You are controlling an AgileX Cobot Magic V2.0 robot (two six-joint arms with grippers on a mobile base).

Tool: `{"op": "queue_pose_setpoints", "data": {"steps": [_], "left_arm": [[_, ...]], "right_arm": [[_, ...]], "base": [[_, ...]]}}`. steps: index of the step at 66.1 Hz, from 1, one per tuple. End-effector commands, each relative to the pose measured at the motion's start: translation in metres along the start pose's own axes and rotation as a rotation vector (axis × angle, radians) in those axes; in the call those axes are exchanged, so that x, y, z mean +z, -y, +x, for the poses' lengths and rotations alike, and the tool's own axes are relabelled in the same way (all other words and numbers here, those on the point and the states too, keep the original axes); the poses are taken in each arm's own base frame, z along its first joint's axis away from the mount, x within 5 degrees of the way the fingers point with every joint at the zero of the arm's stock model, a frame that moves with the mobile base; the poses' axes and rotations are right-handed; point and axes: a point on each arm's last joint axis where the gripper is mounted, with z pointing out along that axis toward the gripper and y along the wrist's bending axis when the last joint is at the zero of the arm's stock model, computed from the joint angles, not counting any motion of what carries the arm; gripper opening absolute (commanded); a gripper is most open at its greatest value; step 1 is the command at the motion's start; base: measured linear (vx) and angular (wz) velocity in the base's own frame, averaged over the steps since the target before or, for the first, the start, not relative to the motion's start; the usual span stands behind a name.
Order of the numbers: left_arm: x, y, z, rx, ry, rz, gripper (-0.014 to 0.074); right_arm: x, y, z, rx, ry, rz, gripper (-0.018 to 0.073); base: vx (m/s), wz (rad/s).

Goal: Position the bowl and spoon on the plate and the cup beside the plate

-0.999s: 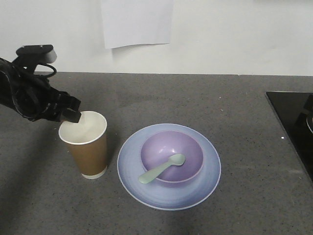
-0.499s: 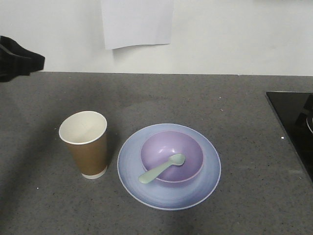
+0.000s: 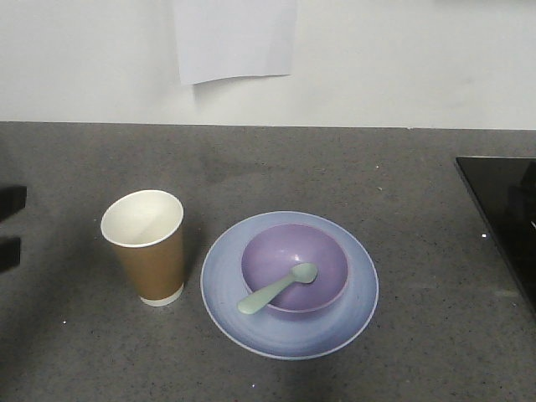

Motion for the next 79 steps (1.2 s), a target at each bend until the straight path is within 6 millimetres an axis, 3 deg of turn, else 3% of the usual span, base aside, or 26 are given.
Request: {"op": "queue_pose_setpoints", "data": {"steps": [1, 12, 20, 43, 79], "left_arm": [[-0.004, -0.001, 0.015, -0.029, 0.112, -0.027, -0.0007], [-0.004, -0.002, 0.050, -0.059, 0.154, -0.057, -0.0007], [-0.007, -0.002, 0.059, -0.072, 0.176, -0.063, -0.0007], [-0.008, -0.002, 0.063, -0.072, 0.175, -0.063, -0.0007], [-0.008, -0.002, 0.063, -0.072, 0.162, -0.059, -0.0007]], "right_arm": [[0.000, -0.003, 0.012, 0.013, 0.092, -0.006, -0.0003], [0.003, -0.017, 0.046, 0.042, 0.109, -0.079, -0.0002], [0.000, -0.025, 0.054, 0.036, 0.181, -0.148, -0.0002], [0.003, -0.034, 0.069, 0.021, 0.185, -0.197, -0.0002], [0.004, -0.032, 0.073, 0.019, 0.145, -0.170, -0.0002]], "base": [[0.00, 0.00], [0.00, 0.00], [0.00, 0.00], [0.00, 0.00], [0.00, 0.00]]}}
